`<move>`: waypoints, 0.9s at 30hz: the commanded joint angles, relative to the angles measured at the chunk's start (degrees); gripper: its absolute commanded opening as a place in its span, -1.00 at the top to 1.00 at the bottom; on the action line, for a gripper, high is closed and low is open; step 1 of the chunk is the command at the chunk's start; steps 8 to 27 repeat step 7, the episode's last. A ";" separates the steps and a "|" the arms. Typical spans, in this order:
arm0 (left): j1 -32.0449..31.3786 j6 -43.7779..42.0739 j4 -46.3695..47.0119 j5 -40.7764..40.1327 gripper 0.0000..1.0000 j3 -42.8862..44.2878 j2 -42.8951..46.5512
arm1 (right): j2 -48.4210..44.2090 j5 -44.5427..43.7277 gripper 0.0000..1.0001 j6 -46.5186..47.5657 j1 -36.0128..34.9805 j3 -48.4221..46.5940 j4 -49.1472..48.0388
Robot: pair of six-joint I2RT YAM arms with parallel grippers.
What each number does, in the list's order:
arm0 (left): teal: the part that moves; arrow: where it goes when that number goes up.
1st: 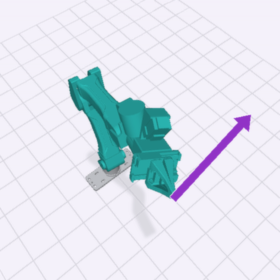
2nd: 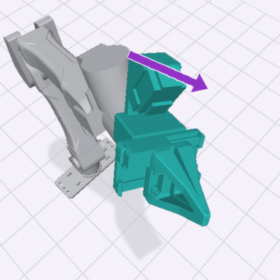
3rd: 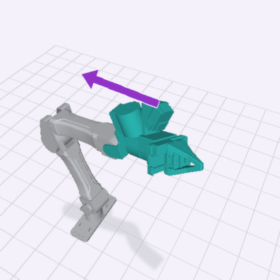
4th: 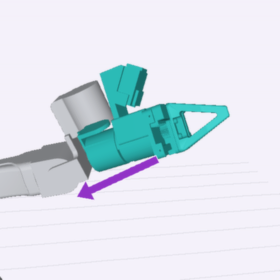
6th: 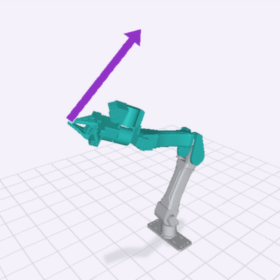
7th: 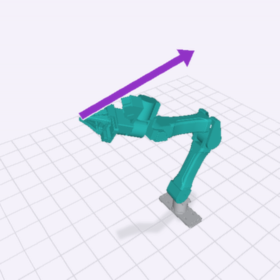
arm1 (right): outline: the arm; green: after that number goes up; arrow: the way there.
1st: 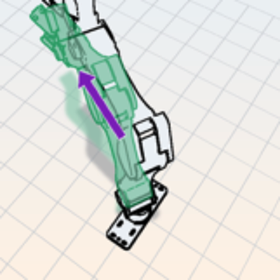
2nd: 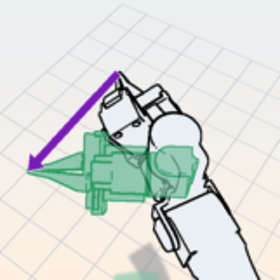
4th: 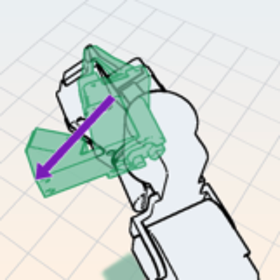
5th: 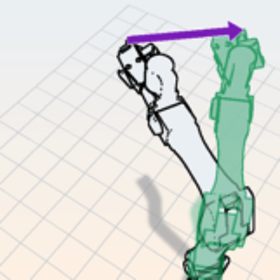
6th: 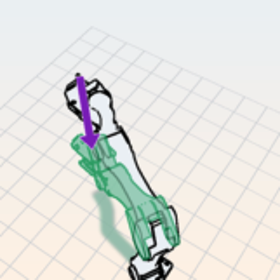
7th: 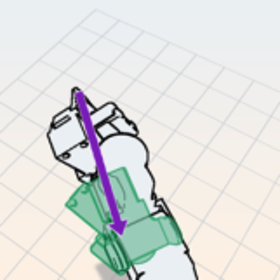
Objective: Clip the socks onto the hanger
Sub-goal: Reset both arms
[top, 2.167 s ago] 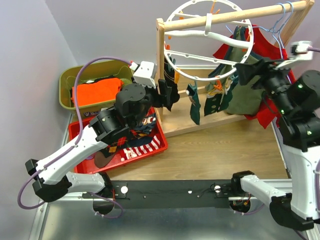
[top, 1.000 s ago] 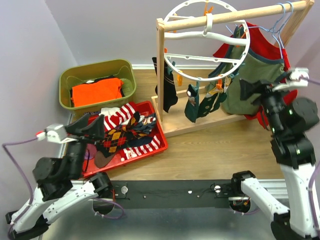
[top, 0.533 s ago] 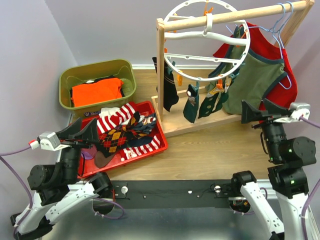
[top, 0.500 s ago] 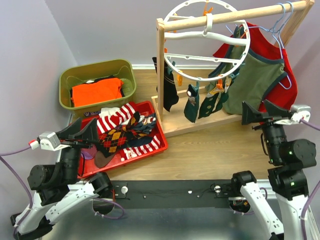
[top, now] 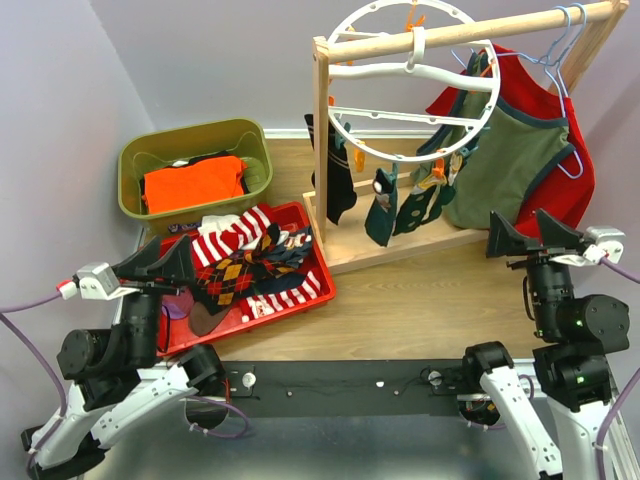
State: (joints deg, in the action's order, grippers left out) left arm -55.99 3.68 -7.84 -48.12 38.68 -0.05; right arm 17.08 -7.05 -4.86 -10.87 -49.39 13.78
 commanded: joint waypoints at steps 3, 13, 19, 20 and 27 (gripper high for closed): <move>0.09 1.50 1.77 -4.88 -0.48 -0.53 5.42 | -1.26 -1.74 -0.85 1.26 -0.02 1.40 -0.86; 0.18 1.85 1.77 -5.32 -0.47 -0.71 4.98 | -1.96 -1.92 -0.86 1.61 -0.03 1.57 -0.60; 0.18 1.85 1.77 -5.32 -0.47 -0.71 4.98 | -1.96 -1.92 -0.86 1.61 -0.03 1.57 -0.60; 0.18 1.85 1.77 -5.32 -0.47 -0.71 4.98 | -1.96 -1.92 -0.86 1.61 -0.03 1.57 -0.60; 0.18 1.85 1.77 -5.32 -0.47 -0.71 4.98 | -1.96 -1.92 -0.86 1.61 -0.03 1.57 -0.60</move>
